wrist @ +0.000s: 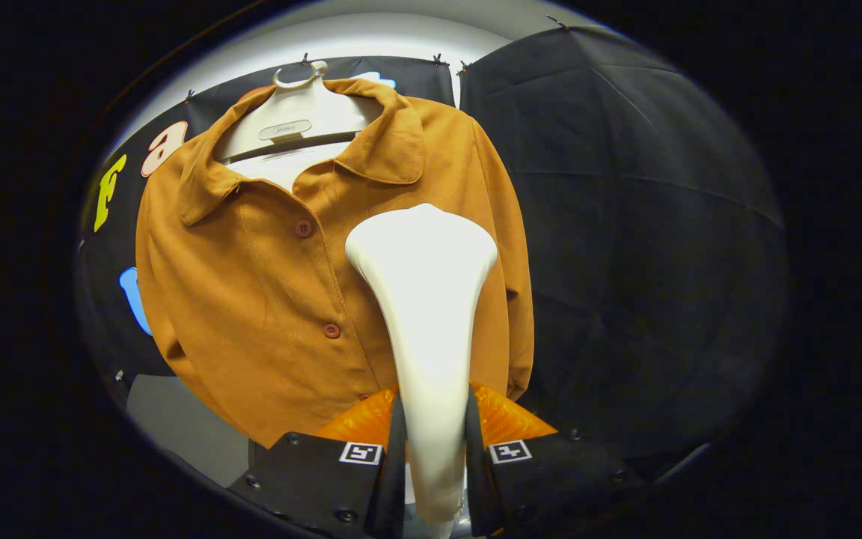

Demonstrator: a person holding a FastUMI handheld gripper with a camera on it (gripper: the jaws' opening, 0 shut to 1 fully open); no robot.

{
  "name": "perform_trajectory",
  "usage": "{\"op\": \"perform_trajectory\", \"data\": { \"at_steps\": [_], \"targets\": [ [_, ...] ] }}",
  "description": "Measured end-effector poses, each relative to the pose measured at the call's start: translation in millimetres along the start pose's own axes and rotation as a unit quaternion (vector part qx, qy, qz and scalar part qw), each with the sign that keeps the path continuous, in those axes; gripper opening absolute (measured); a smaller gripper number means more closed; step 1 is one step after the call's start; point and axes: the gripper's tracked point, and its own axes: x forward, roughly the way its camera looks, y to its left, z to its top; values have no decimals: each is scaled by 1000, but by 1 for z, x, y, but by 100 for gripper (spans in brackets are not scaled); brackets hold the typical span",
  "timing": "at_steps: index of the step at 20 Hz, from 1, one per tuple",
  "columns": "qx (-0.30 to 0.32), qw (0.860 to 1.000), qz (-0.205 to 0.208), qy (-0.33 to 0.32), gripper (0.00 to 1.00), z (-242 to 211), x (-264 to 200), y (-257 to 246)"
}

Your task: Iron the clothes twice with a garment steamer, once on the left side and once on the right side.

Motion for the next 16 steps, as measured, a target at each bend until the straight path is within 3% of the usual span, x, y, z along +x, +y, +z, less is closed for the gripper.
{"op": "perform_trajectory", "data": {
  "at_steps": [8,16],
  "targets": [
    [-2,999,0,36,37,-25,21,-7],
    [-4,995,-10,99,37,-80,31,-20]
  ]
}}
